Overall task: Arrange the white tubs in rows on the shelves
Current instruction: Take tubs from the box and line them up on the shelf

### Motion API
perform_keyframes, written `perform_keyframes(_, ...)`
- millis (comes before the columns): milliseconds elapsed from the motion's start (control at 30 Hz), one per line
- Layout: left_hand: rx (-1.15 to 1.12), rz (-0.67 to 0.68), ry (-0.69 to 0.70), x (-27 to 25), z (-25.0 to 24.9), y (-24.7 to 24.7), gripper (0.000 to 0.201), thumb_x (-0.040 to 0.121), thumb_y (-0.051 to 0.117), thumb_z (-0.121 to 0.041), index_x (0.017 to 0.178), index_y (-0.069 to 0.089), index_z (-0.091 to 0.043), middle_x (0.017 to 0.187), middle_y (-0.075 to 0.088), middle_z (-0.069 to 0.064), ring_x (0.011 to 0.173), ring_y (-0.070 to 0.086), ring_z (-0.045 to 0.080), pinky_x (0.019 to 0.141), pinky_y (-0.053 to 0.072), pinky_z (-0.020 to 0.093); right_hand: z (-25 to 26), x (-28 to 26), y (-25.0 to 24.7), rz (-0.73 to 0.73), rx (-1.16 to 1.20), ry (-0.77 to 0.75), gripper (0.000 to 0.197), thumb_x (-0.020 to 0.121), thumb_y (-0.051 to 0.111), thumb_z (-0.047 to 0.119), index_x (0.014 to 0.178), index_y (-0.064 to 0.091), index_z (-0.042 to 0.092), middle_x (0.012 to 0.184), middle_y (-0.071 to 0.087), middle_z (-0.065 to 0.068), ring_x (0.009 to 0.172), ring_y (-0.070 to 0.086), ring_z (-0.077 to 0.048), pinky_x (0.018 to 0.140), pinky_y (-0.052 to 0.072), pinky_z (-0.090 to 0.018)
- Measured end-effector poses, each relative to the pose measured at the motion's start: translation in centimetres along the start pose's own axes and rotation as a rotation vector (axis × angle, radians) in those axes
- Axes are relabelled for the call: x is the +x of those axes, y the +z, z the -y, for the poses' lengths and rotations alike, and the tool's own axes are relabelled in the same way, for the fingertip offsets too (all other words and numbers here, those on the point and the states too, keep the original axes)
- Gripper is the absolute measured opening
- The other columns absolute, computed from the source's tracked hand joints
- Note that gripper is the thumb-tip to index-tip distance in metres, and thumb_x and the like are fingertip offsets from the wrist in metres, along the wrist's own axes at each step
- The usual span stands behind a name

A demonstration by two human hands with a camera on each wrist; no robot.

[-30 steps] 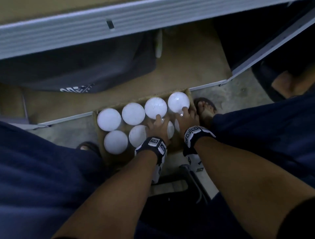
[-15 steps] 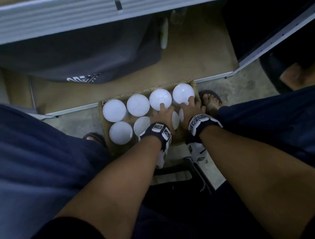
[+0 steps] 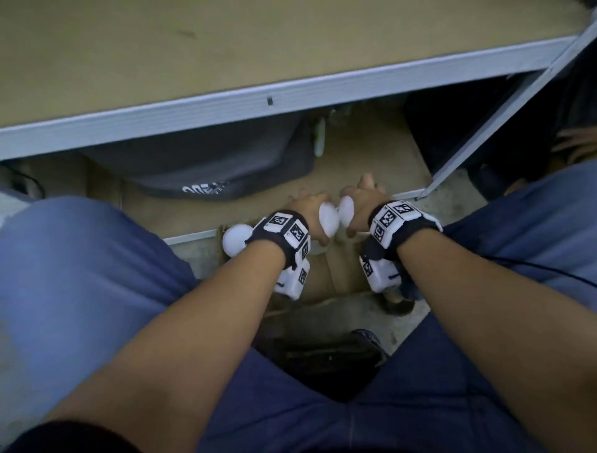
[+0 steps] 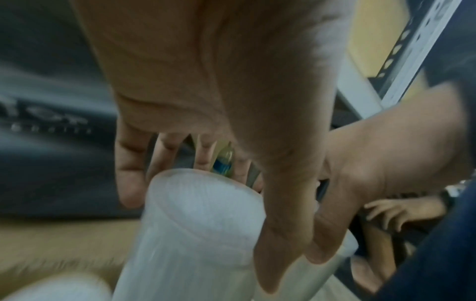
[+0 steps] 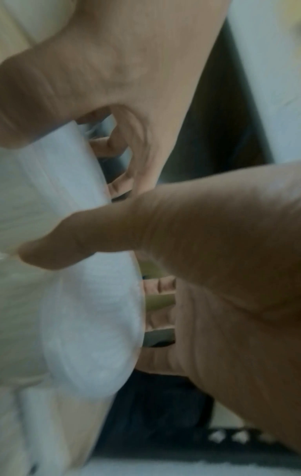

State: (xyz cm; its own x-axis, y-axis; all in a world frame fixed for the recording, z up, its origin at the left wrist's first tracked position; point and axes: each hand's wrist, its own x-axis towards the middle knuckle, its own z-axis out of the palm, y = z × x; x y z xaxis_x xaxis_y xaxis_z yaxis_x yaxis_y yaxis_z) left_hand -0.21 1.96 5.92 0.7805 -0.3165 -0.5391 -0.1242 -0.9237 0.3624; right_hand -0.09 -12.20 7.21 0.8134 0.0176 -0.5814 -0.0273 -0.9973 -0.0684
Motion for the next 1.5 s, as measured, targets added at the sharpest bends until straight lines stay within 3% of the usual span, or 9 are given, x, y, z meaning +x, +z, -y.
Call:
perform_keyframes(133,0.045,-0.076,0.021,-2.5,-0.7,-4.6,0.086,0.049,0.082,-0.043,0.126,0.044,-0.037,0.120,0.041,0.007,0.106,0.053,0.038,0.087,0.052,0.046,0.4,-2.9,-4.6,-0.092,0.007,-0.024,0.080,0.062,0.081,0.025,0.131,0.042,0.029,0.138,0.023,-0.008,0.127,0.034,-0.036,0.102,0.040,-0.051)
perform_keyframes(300,0.012,-0.156,0.110,-6.0,-1.5,-10.3,0.084,0.053,0.083,-0.042,0.127,0.045,-0.036,0.115,0.044,0.004,0.105,0.053,0.030,0.087,0.052,0.044,1.1,-6.9,-10.0,-0.189,0.034,-0.110,0.088,0.060,0.084,0.028,0.134,0.037,0.028,0.133,0.026,-0.005,0.124,0.035,-0.035,0.101,0.039,-0.054)
perform_keyframes(467,-0.044,-0.274,0.190,-9.6,-1.7,-15.2,0.083,0.049,0.084,-0.038,0.126,0.050,-0.034,0.122,0.052,-0.002,0.108,0.054,0.020,0.091,0.051,0.038,1.9,-10.8,-15.0,-0.291,0.066,-0.184,0.082,0.058,0.085,0.030,0.127,0.040,0.030,0.127,0.033,0.000,0.119,0.040,-0.028,0.097,0.038,-0.045)
perform_keyframes(567,-0.071,-0.348,0.218,-12.0,-1.5,-18.3,0.080,0.053,0.085,-0.034,0.126,0.052,-0.033,0.125,0.055,-0.007,0.110,0.054,0.015,0.092,0.050,0.033,2.7,-12.7,-17.7,-0.362,0.123,-0.244,0.081,0.056,0.084,0.031,0.124,0.040,0.032,0.126,0.038,0.002,0.118,0.042,-0.026,0.098,0.041,-0.046)
perform_keyframes(800,-0.077,-0.412,0.136,-15.4,0.0,-23.8,0.072,0.058,0.082,-0.048,0.122,0.053,-0.038,0.127,0.055,-0.007,0.116,0.053,0.016,0.099,0.046,0.038,5.9,-13.8,-22.4,-0.510,0.219,-0.349,0.071,0.059,0.081,0.036,0.121,0.047,0.031,0.124,0.049,0.001,0.117,0.045,-0.022,0.102,0.040,-0.047)
perform_keyframes(967,-0.083,-0.514,0.100,-16.4,1.2,-25.8,0.068,0.062,0.083,-0.042,0.124,0.056,-0.033,0.129,0.053,-0.008,0.117,0.050,0.014,0.090,0.040,0.026,7.6,-12.5,-24.3,-0.572,0.253,-0.413,0.063,0.060,0.079,0.038,0.119,0.059,0.029,0.127,0.055,0.001,0.120,0.049,-0.021,0.103,0.041,-0.047)
perform_keyframes(1167,-0.143,-0.595,-0.016,-14.9,3.1,-25.7,0.069,0.064,0.080,-0.044,0.126,0.054,-0.031,0.135,0.050,-0.005,0.119,0.050,0.017,0.090,0.042,0.028,9.6,-8.6,-24.2,-0.541,0.309,-0.451,0.061,0.063,0.079,0.039,0.120,0.063,0.028,0.132,0.058,0.002,0.121,0.053,-0.020,0.098,0.046,-0.036)
perform_keyframes(1333,-0.176,-0.600,-0.033,-14.3,3.4,-25.5,0.070,0.069,0.078,-0.043,0.131,0.050,-0.028,0.137,0.047,-0.001,0.120,0.049,0.019,0.094,0.044,0.031,9.4,-7.1,-23.1,-0.546,0.339,-0.487,0.059,0.071,0.076,0.043,0.125,0.059,0.029,0.136,0.050,-0.001,0.127,0.045,-0.025,0.106,0.038,-0.038)
perform_keyframes(1500,0.038,-0.676,-0.059,-15.1,2.8,-25.1,0.069,0.072,0.070,-0.054,0.133,0.046,-0.032,0.138,0.040,-0.001,0.126,0.036,0.025,0.103,0.036,0.040,8.4,-8.1,-22.6,-0.634,0.304,-0.492,0.052,0.077,0.072,0.043,0.125,0.059,0.027,0.140,0.042,-0.003,0.134,0.032,-0.027,0.112,0.023,-0.038)
